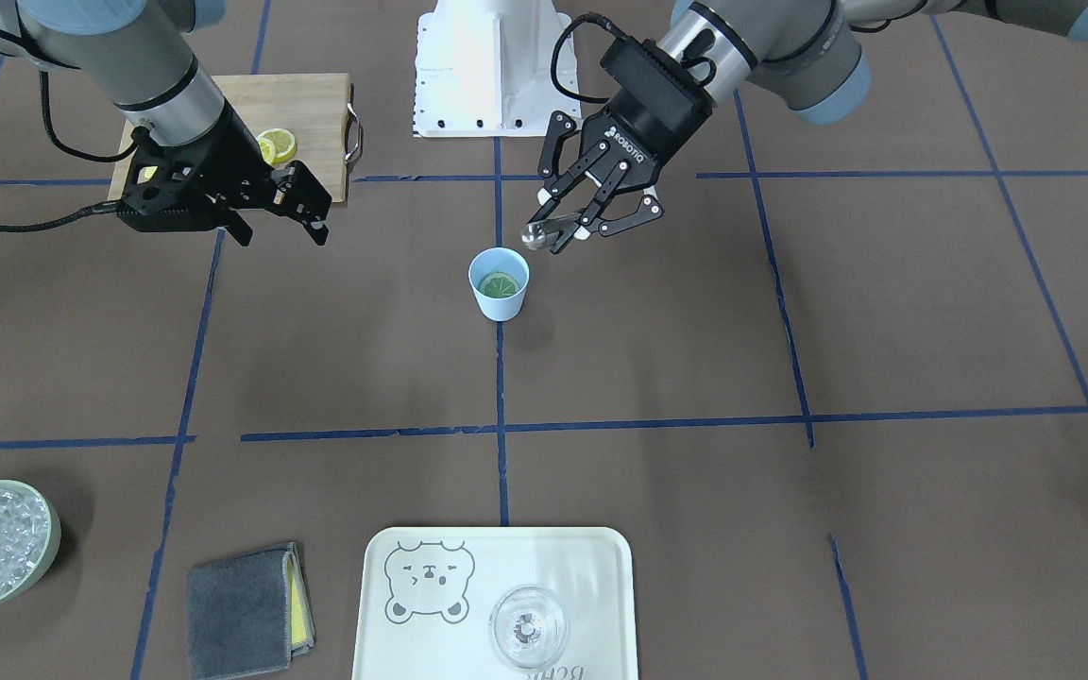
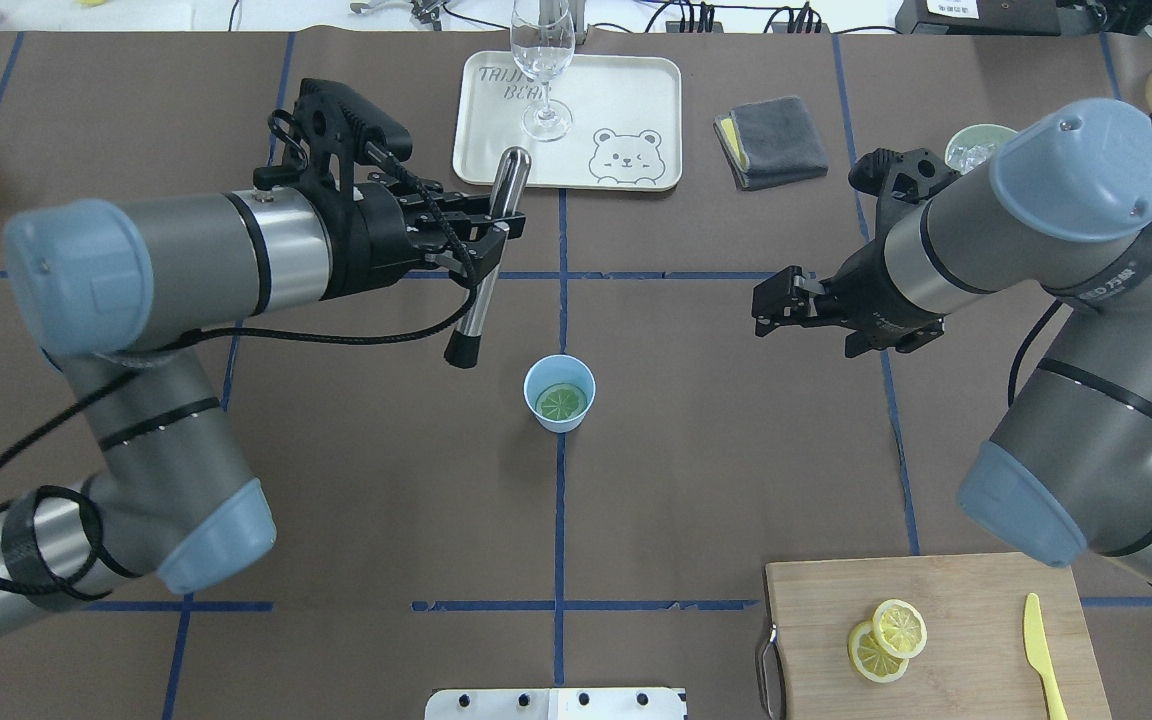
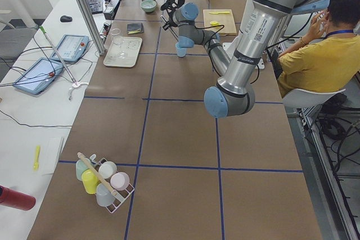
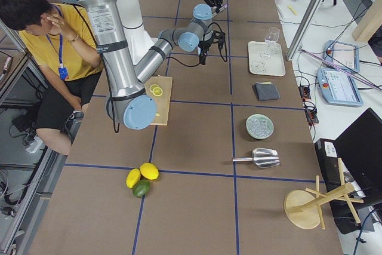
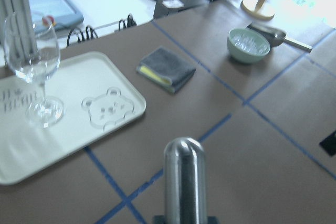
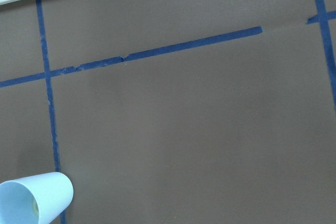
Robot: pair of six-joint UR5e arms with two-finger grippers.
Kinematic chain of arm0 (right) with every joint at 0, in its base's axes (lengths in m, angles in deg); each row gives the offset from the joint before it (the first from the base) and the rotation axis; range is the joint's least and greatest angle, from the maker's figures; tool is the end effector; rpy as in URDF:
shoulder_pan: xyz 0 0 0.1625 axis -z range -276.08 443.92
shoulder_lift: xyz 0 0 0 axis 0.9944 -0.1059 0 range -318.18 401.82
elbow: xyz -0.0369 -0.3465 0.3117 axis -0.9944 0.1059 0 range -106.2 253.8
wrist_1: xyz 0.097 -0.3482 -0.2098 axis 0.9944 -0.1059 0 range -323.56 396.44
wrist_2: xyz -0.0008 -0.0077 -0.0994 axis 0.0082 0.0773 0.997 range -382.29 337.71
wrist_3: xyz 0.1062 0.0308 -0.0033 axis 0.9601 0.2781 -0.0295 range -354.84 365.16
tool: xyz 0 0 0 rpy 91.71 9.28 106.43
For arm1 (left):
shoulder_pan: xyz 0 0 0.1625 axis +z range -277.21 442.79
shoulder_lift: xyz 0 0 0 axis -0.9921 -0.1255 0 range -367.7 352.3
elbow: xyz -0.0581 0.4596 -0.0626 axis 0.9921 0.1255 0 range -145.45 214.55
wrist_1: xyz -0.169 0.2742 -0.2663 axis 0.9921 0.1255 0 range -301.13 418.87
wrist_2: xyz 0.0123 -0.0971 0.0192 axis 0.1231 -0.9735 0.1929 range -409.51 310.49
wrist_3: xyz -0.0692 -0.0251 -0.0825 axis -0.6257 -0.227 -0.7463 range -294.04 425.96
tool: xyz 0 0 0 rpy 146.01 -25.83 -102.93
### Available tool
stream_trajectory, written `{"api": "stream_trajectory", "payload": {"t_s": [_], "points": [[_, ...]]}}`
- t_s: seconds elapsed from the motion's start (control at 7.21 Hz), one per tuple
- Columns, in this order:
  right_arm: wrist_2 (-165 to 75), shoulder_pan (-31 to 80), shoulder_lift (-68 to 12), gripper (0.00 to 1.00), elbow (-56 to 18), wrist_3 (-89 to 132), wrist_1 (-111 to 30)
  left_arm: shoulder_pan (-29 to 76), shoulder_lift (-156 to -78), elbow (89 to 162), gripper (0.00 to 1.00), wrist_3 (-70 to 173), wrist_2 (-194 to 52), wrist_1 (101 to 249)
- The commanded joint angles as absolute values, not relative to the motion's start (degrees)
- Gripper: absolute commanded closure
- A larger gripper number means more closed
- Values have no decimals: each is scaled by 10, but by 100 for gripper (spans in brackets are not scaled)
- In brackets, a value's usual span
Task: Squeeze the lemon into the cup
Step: 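Carry the steel muddler upright over the blue cup with the left gripper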
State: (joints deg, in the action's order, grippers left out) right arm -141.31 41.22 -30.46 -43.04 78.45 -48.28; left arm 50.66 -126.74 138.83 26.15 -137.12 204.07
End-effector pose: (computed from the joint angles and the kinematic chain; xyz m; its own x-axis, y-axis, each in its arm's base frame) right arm -0.3596 -0.4403 0.3161 0.5460 0.1619 0.8220 -0.1708 0.9821 -0.0799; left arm 0.4429 -0.4409 0.1844 0.3548 0.6835 -0.6379 0.4590 0.4671 0.7557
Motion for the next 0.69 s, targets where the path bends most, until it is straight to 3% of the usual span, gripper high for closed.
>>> {"api": "stream_trajectory", "payload": {"t_s": [0.0,0.55], "points": [[-1418,385,-324,0,-432,743,-483,635,-1272,1351,100,263,-1102,2139],[-1428,376,-328,0,-427,730,-483,689,-1301,1297,100,261,-950,2150]]}}
